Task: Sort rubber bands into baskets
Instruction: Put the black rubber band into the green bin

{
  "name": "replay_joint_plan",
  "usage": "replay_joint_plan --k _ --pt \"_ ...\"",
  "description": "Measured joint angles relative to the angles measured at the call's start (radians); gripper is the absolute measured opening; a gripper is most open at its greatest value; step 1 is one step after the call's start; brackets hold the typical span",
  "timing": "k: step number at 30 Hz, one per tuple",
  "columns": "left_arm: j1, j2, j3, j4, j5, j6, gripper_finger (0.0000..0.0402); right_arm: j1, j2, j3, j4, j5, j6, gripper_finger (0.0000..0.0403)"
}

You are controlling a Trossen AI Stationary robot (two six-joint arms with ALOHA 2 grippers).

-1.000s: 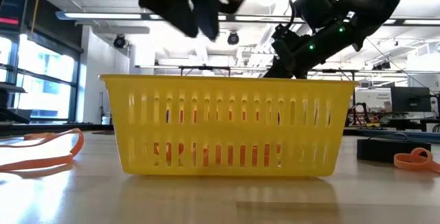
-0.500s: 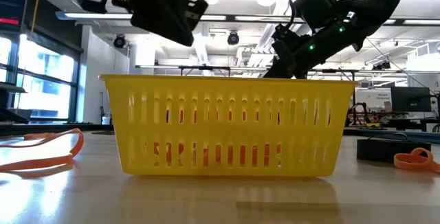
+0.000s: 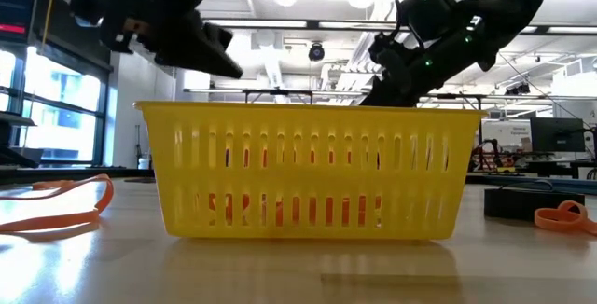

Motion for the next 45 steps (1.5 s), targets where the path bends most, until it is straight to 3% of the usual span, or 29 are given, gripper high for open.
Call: replay_joint_plan --k 6,12,21,29,45 --pt "0.067 -0.040 -0.109 0.098 0.000 -0.055 0.0000 0.004 0.000 0.000 -0.046 -0.004 0.009 0.0017" --pt "0.121 -0.045 -0.200 0.228 0.011 -0.111 0.0000 0.029 -0.043 0.002 -0.188 -0.005 0.035 0.0066" --pt "0.165 -0.047 -0.245 0.290 0.010 -0.128 0.0000 0.107 -0.212 0.003 -0.667 -0.002 0.259 0.0132" --pt "0.172 -0.047 -0.245 0.331 0.006 -0.132 0.0000 0.198 -0.245 0.002 -1.062 0.061 0.496 0.0145" --pt "0.172 -0.046 -0.245 0.329 0.005 -0.140 0.0000 0.238 -0.242 0.000 -1.128 0.036 0.594 0.0145"
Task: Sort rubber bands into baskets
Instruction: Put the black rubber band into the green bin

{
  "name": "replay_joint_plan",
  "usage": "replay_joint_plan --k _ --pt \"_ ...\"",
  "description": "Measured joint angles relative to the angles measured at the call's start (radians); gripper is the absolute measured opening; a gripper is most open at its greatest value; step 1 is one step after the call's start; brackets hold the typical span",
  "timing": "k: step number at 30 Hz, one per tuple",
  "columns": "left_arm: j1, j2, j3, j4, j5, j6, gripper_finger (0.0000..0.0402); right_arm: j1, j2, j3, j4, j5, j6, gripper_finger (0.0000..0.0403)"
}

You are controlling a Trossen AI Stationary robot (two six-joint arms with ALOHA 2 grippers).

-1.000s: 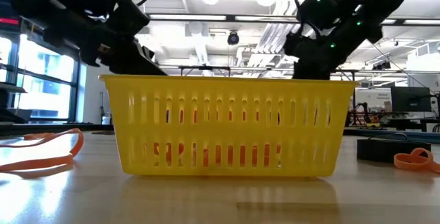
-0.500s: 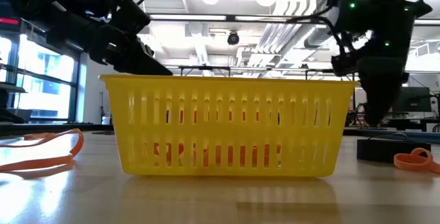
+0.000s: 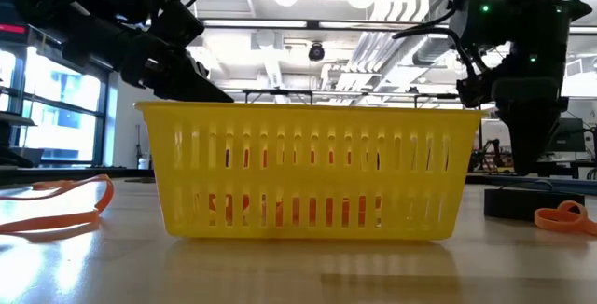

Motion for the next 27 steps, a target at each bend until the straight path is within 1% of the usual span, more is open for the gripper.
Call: replay_joint_plan --k 8,18,22,27 --pt "0.000 0.000 0.000 -0.001 0.000 -0.025 0.0000 0.000 0.000 0.000 0.009 -0.027 0.003 0.0144" --pt "0.000 0.000 0.000 -0.001 0.000 -0.027 0.0000 -0.003 0.004 0.000 0.009 -0.032 0.064 0.0144" --pt "0.000 0.000 -0.001 0.000 0.004 -0.036 0.0000 -0.003 0.050 0.000 0.015 -0.035 0.086 0.0144" --pt "0.000 0.001 -0.043 0.069 0.006 -0.037 0.0000 -0.002 0.134 0.000 0.021 -0.039 0.080 0.0141"
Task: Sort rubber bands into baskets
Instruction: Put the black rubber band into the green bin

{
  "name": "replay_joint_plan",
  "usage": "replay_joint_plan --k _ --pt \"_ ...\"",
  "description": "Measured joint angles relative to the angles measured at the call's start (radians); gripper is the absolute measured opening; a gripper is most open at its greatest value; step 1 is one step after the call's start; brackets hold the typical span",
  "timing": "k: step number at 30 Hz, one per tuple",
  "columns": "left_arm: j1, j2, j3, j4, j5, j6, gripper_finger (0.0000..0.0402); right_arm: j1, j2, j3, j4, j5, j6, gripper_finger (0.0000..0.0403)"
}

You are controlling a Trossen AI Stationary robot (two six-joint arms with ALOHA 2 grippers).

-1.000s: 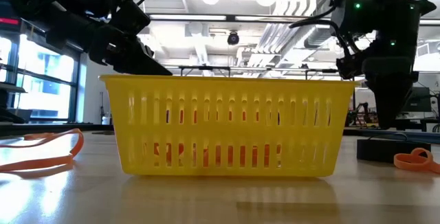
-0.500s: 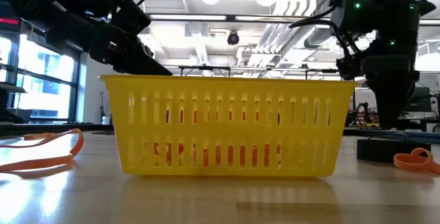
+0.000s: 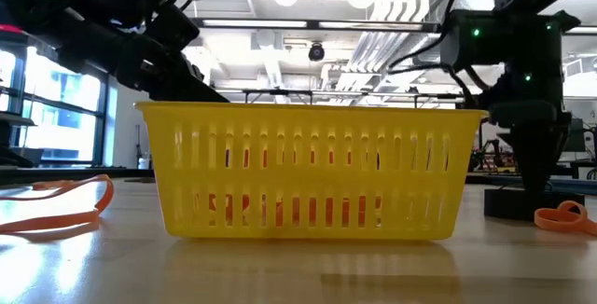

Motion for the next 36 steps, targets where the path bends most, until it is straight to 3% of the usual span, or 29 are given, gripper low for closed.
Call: replay_joint_plan --k 4,11,16,22,30,36 --pt "0.003 0.000 -0.021 0.059 0.000 -0.012 0.0000 0.000 0.016 0.000 0.005 0.004 -0.002 0.0110" --pt "0.032 0.000 -0.051 0.118 0.001 -0.034 0.0000 0.025 0.003 0.063 -0.010 0.013 -0.061 0.0010" --pt "0.045 0.000 -0.060 0.118 0.001 -0.068 0.0000 0.037 0.003 0.180 0.034 0.126 -0.145 0.0014" --pt "0.045 0.000 -0.060 0.119 0.001 -0.067 0.0000 -0.034 0.008 0.287 0.214 0.311 -0.317 0.0003" --pt "0.095 0.000 -0.060 0.125 0.004 -0.062 0.0000 -0.193 0.125 0.437 0.405 0.301 -0.464 0.0001" --pt "0.168 0.000 -0.060 0.176 0.124 -0.059 0.0000 -0.294 0.326 0.673 0.388 0.271 -0.590 0.0000"
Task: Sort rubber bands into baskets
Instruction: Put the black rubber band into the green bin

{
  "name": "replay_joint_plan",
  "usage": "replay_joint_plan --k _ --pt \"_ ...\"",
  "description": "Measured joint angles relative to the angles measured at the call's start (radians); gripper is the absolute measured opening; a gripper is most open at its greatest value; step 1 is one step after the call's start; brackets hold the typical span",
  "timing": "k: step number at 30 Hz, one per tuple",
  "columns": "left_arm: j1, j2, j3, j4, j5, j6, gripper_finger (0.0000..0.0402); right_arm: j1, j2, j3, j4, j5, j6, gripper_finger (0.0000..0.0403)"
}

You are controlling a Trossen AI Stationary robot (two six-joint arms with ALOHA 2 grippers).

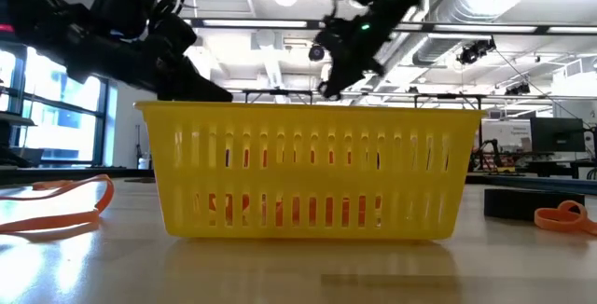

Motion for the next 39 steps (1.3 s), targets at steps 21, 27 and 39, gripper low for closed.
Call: replay_joint_plan --k 21,27,39 --pt "0.047 0.000 0.000 0.009 0.021 -0.011 0.0000 -0.347 0.520 0.459 -0.221 -0.347 -0.013 0.0000" --pt "0.046 0.000 0.000 0.009 0.021 -0.011 0.0000 -0.358 0.541 0.458 -0.189 -0.366 0.015 0.0000" --pt "0.046 0.000 0.000 0.009 0.021 -0.011 0.0000 -0.359 0.541 0.457 -0.152 -0.375 0.049 0.0000"
